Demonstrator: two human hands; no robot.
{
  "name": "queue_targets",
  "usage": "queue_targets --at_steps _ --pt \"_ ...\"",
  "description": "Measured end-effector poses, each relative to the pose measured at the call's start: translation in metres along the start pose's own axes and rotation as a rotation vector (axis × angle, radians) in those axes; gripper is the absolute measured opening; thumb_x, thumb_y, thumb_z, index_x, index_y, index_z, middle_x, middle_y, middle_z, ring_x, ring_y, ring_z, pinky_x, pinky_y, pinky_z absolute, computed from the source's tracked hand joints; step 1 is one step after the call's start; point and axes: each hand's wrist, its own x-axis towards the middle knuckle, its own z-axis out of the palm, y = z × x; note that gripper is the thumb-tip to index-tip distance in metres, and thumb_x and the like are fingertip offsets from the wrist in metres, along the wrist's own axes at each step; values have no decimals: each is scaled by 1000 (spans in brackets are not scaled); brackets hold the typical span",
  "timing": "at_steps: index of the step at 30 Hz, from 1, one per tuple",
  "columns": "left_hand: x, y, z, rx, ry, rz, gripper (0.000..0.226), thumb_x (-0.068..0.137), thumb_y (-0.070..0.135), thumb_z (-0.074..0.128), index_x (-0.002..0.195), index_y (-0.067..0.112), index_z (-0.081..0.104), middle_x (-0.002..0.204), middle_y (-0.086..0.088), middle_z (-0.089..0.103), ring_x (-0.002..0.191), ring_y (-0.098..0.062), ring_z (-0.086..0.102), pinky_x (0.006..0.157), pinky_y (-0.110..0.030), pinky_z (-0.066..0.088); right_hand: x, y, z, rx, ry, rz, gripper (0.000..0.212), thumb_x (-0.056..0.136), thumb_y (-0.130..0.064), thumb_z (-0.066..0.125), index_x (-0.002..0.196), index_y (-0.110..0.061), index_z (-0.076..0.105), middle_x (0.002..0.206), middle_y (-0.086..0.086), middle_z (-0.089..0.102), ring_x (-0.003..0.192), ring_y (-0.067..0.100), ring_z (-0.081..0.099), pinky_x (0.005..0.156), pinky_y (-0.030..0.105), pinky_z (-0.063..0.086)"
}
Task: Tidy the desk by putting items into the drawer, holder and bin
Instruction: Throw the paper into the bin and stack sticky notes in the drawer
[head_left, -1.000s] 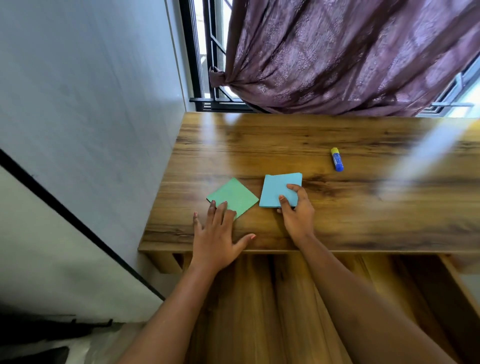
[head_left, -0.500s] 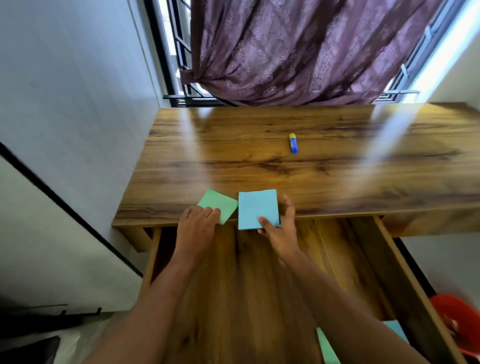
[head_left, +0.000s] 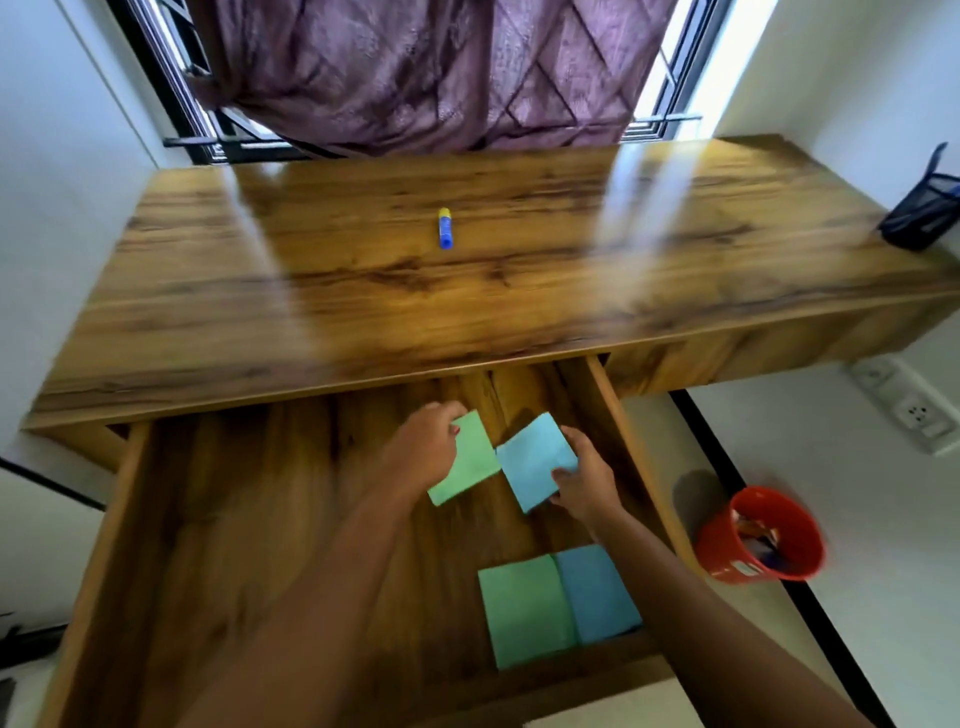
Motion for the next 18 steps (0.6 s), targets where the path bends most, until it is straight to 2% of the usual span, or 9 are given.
queue_targets --at_steps 2,3,5,8,10,13,15,18 --pt "-2 0 22 -22 -99 -64 32 99 14 42 128 17 55 129 -11 56 112 -28 54 88 -37 47 -3 12 -7 -369 100 -29 58 92 -2 53 144 -16 33 135 9 46 122 29 48 96 42 48" --pt "-3 -1 31 -30 -137 -92 34 99 13 42 130 16 54 132 -11 55 115 -29 53 91 -36 46 -6 16 -9 -491 141 -45 57 91 -4 54 143 -15 33 136 9 46 123 29 48 99 42 46" --pt "-4 -1 45 -43 -186 -143 36 99 12 42 134 15 52 137 -11 52 121 -29 51 96 -35 44 -16 24 -10 -653 173 -70 62 89 -12 60 143 -14 30 138 9 43 126 29 45 99 42 45" --pt "-3 0 57 -64 -205 -190 38 99 11 41 135 15 51 138 -11 52 122 -30 51 100 -35 43 -24 30 -7 -872 129 -107 84 85 -23 68 149 -13 16 147 10 30 135 29 34 102 42 42" --pt "-3 3 63 -64 -205 -187 38 99 11 42 134 19 52 137 -10 53 118 -29 53 97 -38 46 -25 30 -2 -939 73 -149 87 86 -24 65 151 -15 8 152 10 21 139 31 26 105 43 38" --pt "-4 5 72 -61 -201 -166 39 96 15 50 134 26 52 138 -6 52 120 -27 52 95 -36 46 -19 30 5 -929 -64 -291 76 91 -21 56 151 -26 10 157 6 16 144 30 16 110 45 32" --pt "-8 4 77 -5 -223 -154 45 93 21 57 136 28 48 142 -5 47 127 -28 45 102 -40 42 -16 31 7 -963 -129 -338 69 94 -24 52 150 -33 12 158 3 13 146 31 9 113 49 26" --pt "-21 -5 85 116 -263 -158 66 86 29 66 144 29 34 153 0 31 139 -29 26 111 -47 31 -5 32 8 -1033 -191 -325 63 96 -34 45 149 -37 10 160 2 5 146 38 2 112 56 22"
